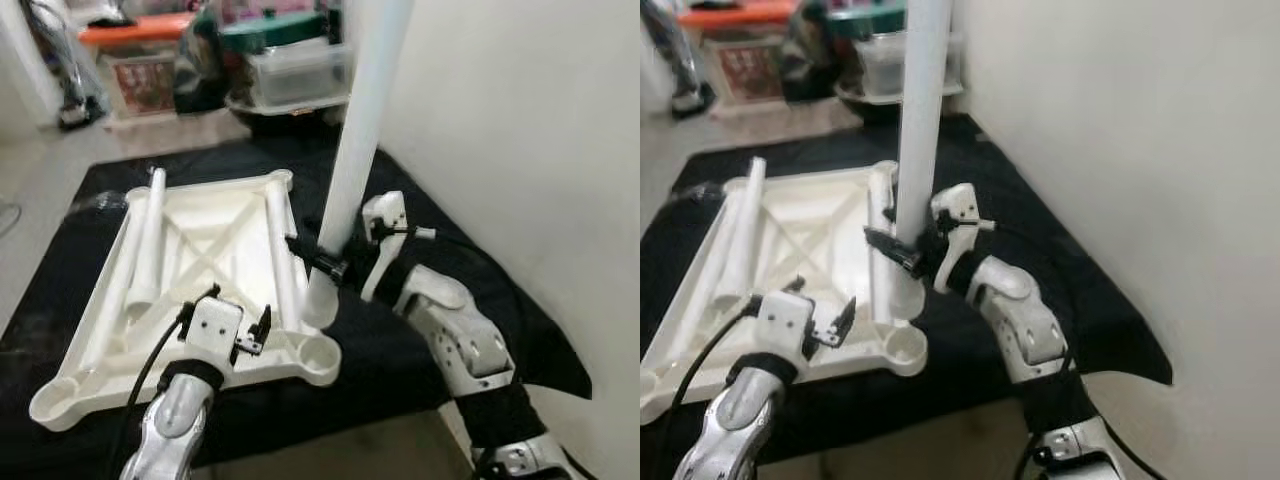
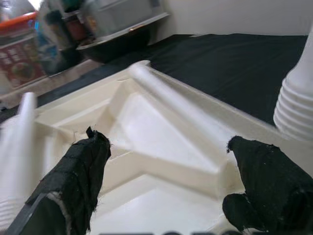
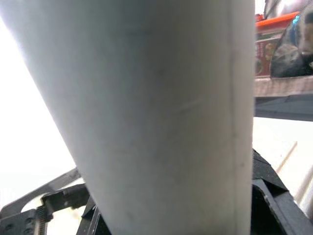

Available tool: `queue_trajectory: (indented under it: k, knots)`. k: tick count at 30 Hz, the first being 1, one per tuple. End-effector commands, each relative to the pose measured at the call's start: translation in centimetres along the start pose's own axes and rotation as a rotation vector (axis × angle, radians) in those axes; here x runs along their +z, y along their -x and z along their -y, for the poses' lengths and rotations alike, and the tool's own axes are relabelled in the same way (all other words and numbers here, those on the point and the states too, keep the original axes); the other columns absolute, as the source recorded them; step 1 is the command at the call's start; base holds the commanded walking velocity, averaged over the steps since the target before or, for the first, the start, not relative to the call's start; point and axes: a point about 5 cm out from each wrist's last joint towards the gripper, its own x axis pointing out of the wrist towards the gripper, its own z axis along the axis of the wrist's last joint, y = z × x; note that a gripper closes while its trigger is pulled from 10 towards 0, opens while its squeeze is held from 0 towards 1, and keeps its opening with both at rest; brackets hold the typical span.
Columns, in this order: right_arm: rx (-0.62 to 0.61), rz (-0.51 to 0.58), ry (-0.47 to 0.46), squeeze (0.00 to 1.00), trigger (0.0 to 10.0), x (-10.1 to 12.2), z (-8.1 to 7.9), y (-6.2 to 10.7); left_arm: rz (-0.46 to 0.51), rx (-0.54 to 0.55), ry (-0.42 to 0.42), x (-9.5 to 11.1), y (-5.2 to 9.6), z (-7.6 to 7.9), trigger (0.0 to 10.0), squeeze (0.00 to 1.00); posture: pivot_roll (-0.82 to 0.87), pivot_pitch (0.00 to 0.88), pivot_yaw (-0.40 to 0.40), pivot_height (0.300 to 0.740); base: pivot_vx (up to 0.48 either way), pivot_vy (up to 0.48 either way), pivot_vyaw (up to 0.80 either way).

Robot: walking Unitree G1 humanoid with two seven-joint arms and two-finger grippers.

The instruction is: Building children table

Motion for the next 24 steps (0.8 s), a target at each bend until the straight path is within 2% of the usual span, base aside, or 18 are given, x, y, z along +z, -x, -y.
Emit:
queue_trajectory:
  k: [1, 8, 16, 18, 24]
  knots:
    - [0.023, 0.005, 0.0, 0.0, 10.0, 0.0, -0.5, -0.5, 0.0, 0.003, -0.017, -0.1, 0.2, -0.2, 10.0, 0.0, 0.05, 0.0, 0.005, 0.74, 0.0, 0.0, 0.0]
    - [0.073, -0.026, 0.04, 0.0, 10.0, -0.2, -0.5, -0.1, -0.008, -0.006, -0.022, -0.2, 0.3, -0.3, 10.0, 0.0, 0.05, 0.0, 0.008, 0.74, 0.0, 0.0, 0.0]
    - [0.206, -0.119, 0.124, 0.0, 10.0, -0.5, -0.2, 1.3, -0.025, -0.008, -0.041, -0.6, 0.5, -0.7, 10.0, 0.0, 0.06, 0.0, 0.002, 0.74, 0.0, 0.0, 0.0]
    - [0.286, -0.174, 0.159, 0.0, 10.0, -0.4, 0.0, 2.6, -0.031, -0.01, -0.037, -0.8, 0.7, -0.6, 10.0, 0.0, 0.05, 0.0, -0.003, 0.74, 0.0, 0.0, 0.0]
    - [0.349, -0.204, 0.165, 0.0, 10.0, -0.6, -0.6, 3.2, -0.034, -0.011, -0.033, -0.9, 0.7, -0.5, 10.0, 0.0, 0.05, 0.0, -0.004, 0.74, 0.0, 0.0, 0.0]
